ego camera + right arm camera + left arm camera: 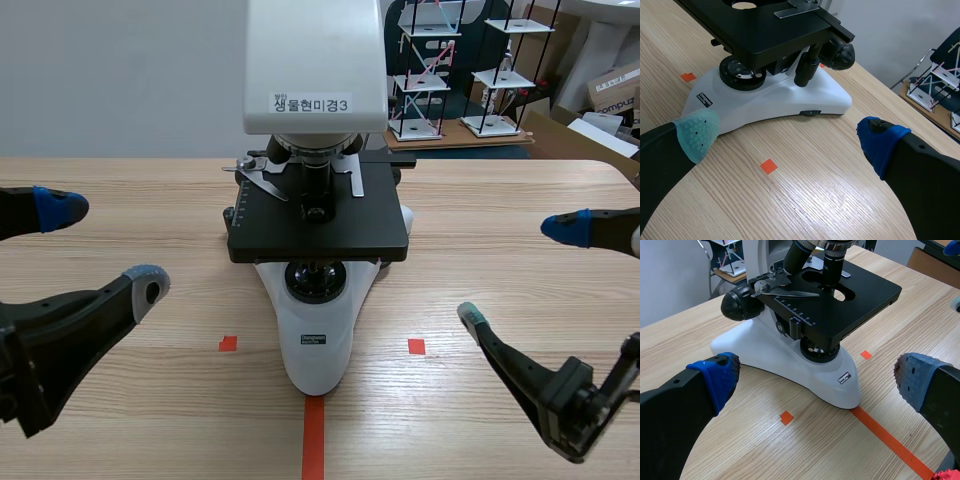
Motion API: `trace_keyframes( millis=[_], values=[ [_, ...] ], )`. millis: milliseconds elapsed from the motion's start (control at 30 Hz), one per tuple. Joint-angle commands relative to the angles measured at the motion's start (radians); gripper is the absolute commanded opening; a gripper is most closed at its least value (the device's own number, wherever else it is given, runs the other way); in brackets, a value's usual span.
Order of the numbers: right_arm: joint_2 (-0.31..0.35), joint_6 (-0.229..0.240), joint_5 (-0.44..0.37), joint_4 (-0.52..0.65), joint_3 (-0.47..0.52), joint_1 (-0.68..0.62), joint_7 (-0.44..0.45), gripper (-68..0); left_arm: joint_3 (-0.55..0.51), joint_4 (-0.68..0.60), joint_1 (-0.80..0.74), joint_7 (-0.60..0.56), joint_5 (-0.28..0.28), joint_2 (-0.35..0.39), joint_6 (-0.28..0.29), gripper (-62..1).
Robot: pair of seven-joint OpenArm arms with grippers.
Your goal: Point at the stage knob
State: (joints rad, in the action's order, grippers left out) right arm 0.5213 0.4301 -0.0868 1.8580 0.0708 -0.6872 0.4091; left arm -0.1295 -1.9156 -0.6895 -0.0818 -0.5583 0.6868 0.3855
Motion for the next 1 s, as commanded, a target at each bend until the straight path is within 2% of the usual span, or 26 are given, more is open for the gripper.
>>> trace_keyframes(
  millis=[0, 733, 800, 833, 900, 967],
  values=[
    [0.002, -0.003, -0.011, 0.013, 0.008, 0.009, 0.005, -7.5, -0.002, -0.017, -0.006, -0.015, -0.006, -0.008, 0.001, 1.4],
    [0.002, -0.003, -0.011, 0.013, 0.008, 0.009, 0.003, -8.0, -0.002, -0.016, -0.006, -0.011, -0.006, -0.008, -0.002, 1.4],
    [0.002, -0.003, -0.011, 0.013, 0.008, 0.009, 0.002, -14.5, -0.002, -0.016, -0.006, -0.012, -0.006, -0.008, -0.002, 1.4],
    [0.002, -0.003, -0.011, 0.013, 0.008, 0.009, -0.004, -20.4, -0.002, -0.016, -0.006, -0.012, -0.006, -0.008, -0.002, 1.4],
    [0.002, -0.003, -0.011, 0.013, 0.008, 0.008, -0.008, -34.2, -0.002, -0.016, -0.006, -0.012, -0.006, -0.008, -0.002, 1.4],
    [0.002, -0.003, -0.011, 0.013, 0.008, 0.008, -0.008, -51.4, -0.002, -0.016, -0.006, -0.012, -0.006, -0.008, -0.002, 1.4]
  ],
)
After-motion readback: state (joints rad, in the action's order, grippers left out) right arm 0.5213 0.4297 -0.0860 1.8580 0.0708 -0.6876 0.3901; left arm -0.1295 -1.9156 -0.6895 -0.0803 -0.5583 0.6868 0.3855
